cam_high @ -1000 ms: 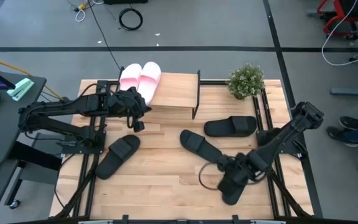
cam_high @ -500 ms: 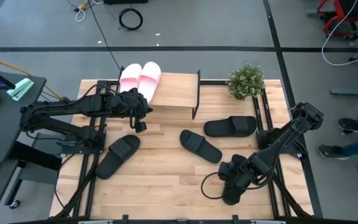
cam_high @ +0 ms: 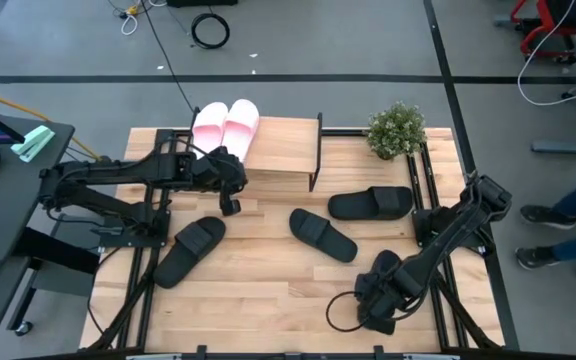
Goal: Pick and place slides into the shelf
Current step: Put the black slide on the shelf
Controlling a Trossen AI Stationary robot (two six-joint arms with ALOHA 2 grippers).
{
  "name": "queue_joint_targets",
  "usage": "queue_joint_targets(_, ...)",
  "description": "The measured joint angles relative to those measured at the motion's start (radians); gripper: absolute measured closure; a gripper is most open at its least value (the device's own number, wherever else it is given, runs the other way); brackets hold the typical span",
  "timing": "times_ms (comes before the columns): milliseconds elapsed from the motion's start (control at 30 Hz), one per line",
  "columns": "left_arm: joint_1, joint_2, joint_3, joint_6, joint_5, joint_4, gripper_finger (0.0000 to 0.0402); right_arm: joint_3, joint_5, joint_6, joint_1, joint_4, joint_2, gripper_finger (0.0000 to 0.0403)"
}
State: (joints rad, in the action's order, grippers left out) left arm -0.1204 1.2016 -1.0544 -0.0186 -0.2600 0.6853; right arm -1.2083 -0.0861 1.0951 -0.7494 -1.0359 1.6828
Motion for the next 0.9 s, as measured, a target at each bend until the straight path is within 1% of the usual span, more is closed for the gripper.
queue_joint_targets(67, 0.000, 0.015, -0.003, 0.000, -0.001, -0.025, 0.0378, 0.000, 0.019, 0.006, 0.000, -0.051, 0.001, 0.0281)
queue_joint_targets(133, 0.000, 0.020, 0.000, 0.000, 0.000, 0.002, 0.0381, 0.000, 0.034, 0.028, 0.000, -0.102, 0.001, 0.0276)
queue_joint_targets(233, 0.000, 0.033, -0.003, 0.007, 0.000, -0.014, 0.0387, 0.000, 0.071, 0.035, 0.000, -0.147, 0.001, 0.0274)
queue_joint_targets(300, 0.000, 0.037, 0.000, 0.007, 0.000, 0.009, 0.0390, 0.002, 0.090, 0.029, 0.000, -0.150, 0.001, 0.0274)
queue_joint_targets(367, 0.000, 0.045, -0.002, 0.007, 0.000, -0.006, 0.0392, 0.007, 0.100, 0.029, 0.000, -0.144, 0.001, 0.0274)
queue_joint_targets(433, 0.000, 0.045, -0.001, 0.008, 0.000, 0.014, 0.0391, 0.022, 0.100, 0.029, 0.000, -0.130, 0.000, 0.0274)
queue_joint_targets(733, 0.000, 0.044, -0.001, 0.008, 0.000, 0.007, 0.0380, 0.113, 0.103, -0.001, 0.000, -0.100, -0.001, 0.0274)
queue_joint_targets(900, 0.000, 0.044, -0.001, 0.008, 0.000, 0.007, 0.0389, 0.134, 0.131, -0.004, 0.000, -0.138, -0.001, 0.0275)
